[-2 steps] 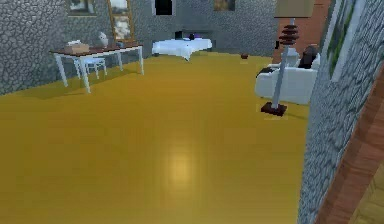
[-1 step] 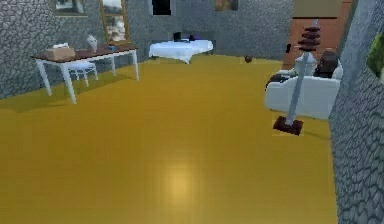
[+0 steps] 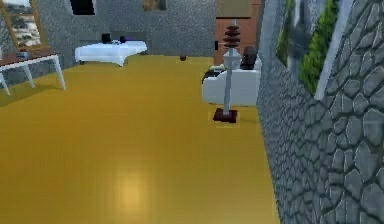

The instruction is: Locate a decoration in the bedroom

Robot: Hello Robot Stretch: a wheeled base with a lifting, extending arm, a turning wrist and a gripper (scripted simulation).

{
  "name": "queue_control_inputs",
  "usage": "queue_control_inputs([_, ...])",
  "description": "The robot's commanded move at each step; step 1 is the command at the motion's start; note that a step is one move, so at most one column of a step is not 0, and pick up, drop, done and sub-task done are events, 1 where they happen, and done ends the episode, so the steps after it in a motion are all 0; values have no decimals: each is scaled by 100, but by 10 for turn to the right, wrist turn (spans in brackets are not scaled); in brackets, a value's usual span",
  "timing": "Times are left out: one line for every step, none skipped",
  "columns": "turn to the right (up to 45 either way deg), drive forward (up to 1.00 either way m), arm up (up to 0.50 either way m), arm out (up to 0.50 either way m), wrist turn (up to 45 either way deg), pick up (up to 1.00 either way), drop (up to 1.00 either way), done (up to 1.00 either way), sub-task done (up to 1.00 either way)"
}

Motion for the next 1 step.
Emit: queue_control_inputs([0,100,0,0,0,0,0,0,0])
